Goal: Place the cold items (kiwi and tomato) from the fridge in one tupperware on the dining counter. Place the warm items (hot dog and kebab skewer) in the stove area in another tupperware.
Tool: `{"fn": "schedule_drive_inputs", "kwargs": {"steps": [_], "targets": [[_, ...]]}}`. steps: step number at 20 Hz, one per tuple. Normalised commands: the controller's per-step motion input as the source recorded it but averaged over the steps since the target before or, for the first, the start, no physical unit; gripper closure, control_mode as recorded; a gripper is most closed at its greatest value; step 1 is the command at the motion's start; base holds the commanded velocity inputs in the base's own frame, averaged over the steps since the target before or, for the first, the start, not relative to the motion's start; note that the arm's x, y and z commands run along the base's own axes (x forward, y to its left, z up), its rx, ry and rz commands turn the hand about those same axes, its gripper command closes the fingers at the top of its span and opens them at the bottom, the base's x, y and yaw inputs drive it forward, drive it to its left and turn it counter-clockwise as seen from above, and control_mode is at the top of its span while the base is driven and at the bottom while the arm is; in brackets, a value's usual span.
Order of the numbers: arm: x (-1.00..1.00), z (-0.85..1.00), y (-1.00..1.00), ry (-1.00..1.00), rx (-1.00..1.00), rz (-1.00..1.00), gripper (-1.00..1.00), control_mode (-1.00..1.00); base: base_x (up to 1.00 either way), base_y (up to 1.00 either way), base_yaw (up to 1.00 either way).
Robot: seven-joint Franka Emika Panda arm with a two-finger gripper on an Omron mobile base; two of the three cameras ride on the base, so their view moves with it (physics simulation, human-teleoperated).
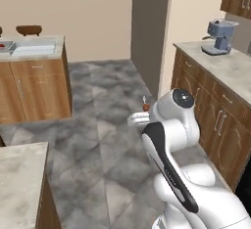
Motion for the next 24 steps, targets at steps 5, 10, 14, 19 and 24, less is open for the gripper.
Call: {"fn": "schedule_drive_inputs", "kwargs": {"steps": [5,10,14,19,24], "targets": [[0.0,0.0,0.0,0.0,0.0,0.0,1.0,1.0,1.0,0.0,0.04],[0.0,0.0,0.0,0.0,0.0,0.0,1.0,1.0,1.0,0.05,0.0],[0.0,0.0,0.0,0.0,0.0,0.0,1.0,1.0,1.0,0.18,0.0],[0.0,0.0,0.0,0.0,0.0,0.0,1.0,1.0,1.0,0.46,-0.01],[0.0,0.0,0.0,0.0,0.0,0.0,1.0,1.0,1.0,0.84,-0.08]]}}
